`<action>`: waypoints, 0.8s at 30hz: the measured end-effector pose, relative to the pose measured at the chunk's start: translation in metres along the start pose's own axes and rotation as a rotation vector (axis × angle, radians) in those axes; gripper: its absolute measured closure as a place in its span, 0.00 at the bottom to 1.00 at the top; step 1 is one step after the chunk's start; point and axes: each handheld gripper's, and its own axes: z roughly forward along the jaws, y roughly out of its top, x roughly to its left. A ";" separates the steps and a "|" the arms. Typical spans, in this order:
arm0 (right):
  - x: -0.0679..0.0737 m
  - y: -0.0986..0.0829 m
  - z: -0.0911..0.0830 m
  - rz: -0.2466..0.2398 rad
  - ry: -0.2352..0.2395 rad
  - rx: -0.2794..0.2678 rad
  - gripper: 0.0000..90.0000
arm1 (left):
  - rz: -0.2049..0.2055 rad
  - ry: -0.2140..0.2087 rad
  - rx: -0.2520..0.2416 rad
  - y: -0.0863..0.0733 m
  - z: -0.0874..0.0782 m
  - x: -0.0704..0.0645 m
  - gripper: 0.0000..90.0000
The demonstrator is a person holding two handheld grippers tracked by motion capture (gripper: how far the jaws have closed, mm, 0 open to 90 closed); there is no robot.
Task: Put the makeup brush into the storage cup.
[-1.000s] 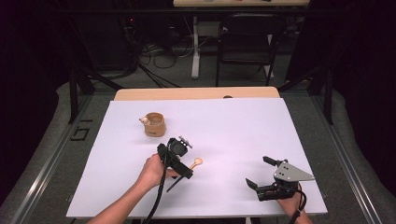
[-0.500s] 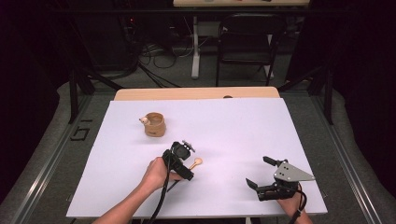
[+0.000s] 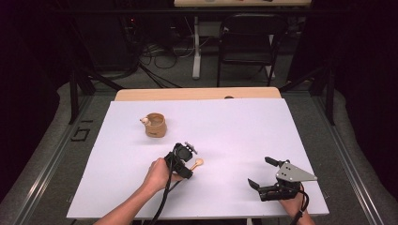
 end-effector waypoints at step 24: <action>0.000 0.000 0.000 -0.002 0.003 -0.003 0.03 | 0.040 -0.028 0.011 0.000 0.004 -0.003 0.88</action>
